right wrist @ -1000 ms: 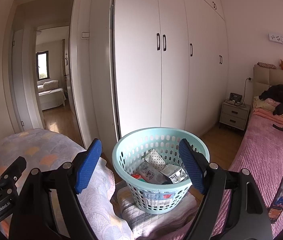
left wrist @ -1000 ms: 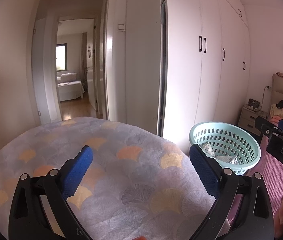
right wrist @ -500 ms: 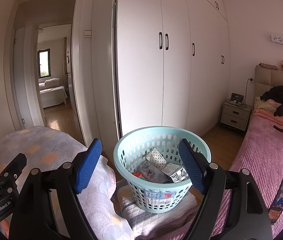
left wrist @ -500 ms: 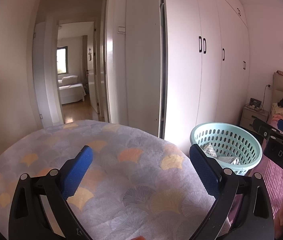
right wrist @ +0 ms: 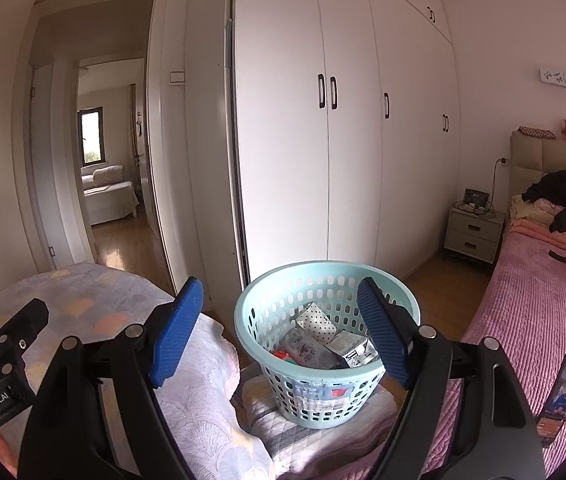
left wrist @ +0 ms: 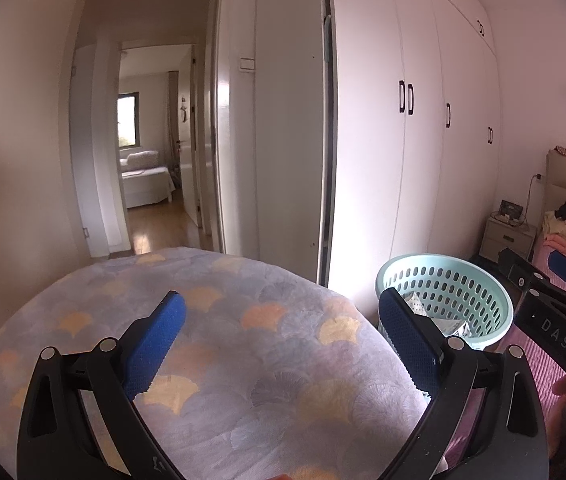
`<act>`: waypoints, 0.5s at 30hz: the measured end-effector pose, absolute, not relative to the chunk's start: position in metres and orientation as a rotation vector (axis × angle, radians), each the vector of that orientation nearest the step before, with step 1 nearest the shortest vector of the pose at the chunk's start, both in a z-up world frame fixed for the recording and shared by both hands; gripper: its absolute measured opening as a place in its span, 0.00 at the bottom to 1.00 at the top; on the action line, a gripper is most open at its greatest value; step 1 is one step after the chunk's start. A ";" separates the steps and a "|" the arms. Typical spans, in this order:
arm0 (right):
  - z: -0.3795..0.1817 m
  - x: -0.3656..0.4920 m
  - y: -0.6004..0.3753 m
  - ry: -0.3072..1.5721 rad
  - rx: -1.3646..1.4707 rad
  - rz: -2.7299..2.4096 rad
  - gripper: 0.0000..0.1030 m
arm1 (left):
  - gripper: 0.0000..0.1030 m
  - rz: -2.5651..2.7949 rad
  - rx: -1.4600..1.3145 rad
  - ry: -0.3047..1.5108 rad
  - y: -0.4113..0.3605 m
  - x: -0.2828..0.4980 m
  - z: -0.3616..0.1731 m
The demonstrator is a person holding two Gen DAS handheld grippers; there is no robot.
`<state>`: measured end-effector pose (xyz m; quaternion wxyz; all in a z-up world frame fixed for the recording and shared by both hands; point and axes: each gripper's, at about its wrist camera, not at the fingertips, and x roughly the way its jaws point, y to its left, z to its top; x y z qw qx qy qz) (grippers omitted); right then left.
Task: Collect trash
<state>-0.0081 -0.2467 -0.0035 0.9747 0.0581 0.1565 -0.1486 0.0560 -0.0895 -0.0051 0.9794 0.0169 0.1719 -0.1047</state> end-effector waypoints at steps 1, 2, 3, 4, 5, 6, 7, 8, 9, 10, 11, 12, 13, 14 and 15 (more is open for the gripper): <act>-0.002 -0.010 -0.246 0.311 0.118 -0.301 0.73 | 0.91 -0.211 0.031 0.344 -0.089 0.055 -0.004; -0.001 -0.012 -0.245 0.307 0.119 -0.304 0.73 | 0.91 -0.207 0.032 0.339 -0.088 0.052 -0.003; 0.000 -0.014 -0.244 0.304 0.122 -0.303 0.73 | 0.91 -0.203 0.034 0.335 -0.087 0.050 -0.002; 0.000 -0.016 -0.244 0.303 0.125 -0.301 0.73 | 0.91 -0.200 0.038 0.329 -0.086 0.047 -0.001; 0.001 -0.018 -0.243 0.302 0.127 -0.299 0.73 | 0.91 -0.200 0.040 0.329 -0.087 0.046 -0.001; 0.002 -0.019 -0.243 0.300 0.126 -0.299 0.73 | 0.91 -0.208 0.036 0.336 -0.086 0.045 -0.001; 0.003 -0.020 -0.242 0.299 0.125 -0.298 0.73 | 0.91 -0.218 0.029 0.343 -0.085 0.044 0.000; 0.003 -0.022 -0.241 0.298 0.124 -0.297 0.73 | 0.91 -0.223 0.021 0.346 -0.084 0.043 0.000; 0.004 -0.023 -0.240 0.296 0.122 -0.295 0.73 | 0.91 -0.224 0.014 0.346 -0.082 0.042 0.001; 0.005 -0.025 -0.238 0.295 0.120 -0.295 0.73 | 0.91 -0.225 0.011 0.346 -0.080 0.041 0.002; 0.006 -0.026 -0.237 0.293 0.118 -0.295 0.73 | 0.91 -0.225 0.011 0.349 -0.079 0.040 0.002; 0.007 -0.027 -0.236 0.292 0.118 -0.292 0.73 | 0.91 -0.227 0.009 0.352 -0.078 0.040 0.003; 0.008 -0.028 -0.235 0.291 0.118 -0.289 0.73 | 0.91 -0.232 0.006 0.357 -0.076 0.040 0.002; 0.009 -0.029 -0.233 0.291 0.117 -0.285 0.73 | 0.91 -0.233 0.004 0.363 -0.076 0.040 0.002; 0.010 -0.030 -0.232 0.292 0.113 -0.282 0.73 | 0.91 -0.225 0.007 0.377 -0.075 0.041 0.001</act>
